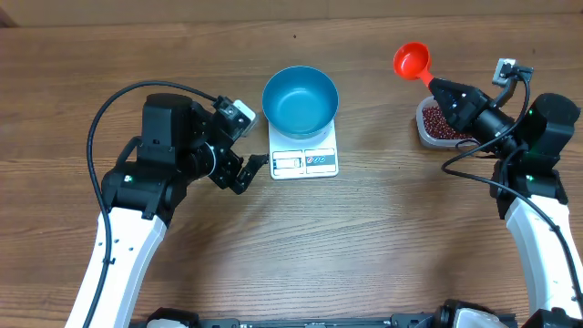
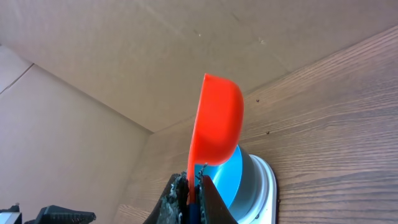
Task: Scoop item into bowl and weigh 150g on scale
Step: 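Withdraw the left gripper from the scale toward the left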
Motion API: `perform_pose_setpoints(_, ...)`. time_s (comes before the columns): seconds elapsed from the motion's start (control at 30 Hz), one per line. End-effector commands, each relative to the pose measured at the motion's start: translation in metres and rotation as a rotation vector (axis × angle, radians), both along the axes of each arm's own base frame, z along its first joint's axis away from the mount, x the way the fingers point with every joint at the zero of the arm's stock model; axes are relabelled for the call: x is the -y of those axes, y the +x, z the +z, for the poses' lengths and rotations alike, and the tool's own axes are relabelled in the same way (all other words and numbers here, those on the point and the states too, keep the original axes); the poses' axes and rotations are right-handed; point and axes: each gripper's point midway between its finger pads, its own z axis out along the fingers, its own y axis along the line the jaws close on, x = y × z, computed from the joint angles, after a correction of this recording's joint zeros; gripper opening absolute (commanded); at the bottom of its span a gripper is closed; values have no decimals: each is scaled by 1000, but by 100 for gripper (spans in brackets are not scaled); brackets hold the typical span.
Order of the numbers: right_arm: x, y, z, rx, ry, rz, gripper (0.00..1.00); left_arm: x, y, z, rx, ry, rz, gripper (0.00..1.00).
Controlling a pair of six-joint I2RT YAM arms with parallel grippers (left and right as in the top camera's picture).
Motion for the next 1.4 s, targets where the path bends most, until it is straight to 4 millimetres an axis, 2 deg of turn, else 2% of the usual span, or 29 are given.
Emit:
perform_pose_setpoints(0.0, 1, 2, 12, 30, -4, 0, 4, 6, -3, -5, 43, 41, -117, 99)
perform_pose_setpoints(0.2, 1, 2, 12, 30, -3, 4, 4, 4, -3, -8, 59, 61, -159, 100)
perform_pose_setpoints(0.3, 1, 2, 12, 31, -3, 4, 4, 7, -12, -4, 76, 18, -258, 99)
perform_pose_setpoints(0.5, 1, 2, 12, 31, -3, 4, 4, -10, -8, -5, 86, -1, -255, 100)
perform_pose_setpoints(0.63, 0, 1, 12, 31, -2, 9, 4, -19, 1, -19, 51, 24, -232, 100)
perform_pose_setpoints(0.83, -1, 0, 12, 29, 1, 19, 4, -13, 1, -38, -4, -3, -287, 100)
perform_pose_setpoints(1.13, -1, 0, 12, 29, 1, 18, 4, -11, 4, -35, 38, 3, -320, 99)
perform_pose_setpoints(1.37, -1, 0, 12, 29, 1, 18, 4, -26, 8, -31, 38, -41, -275, 100)
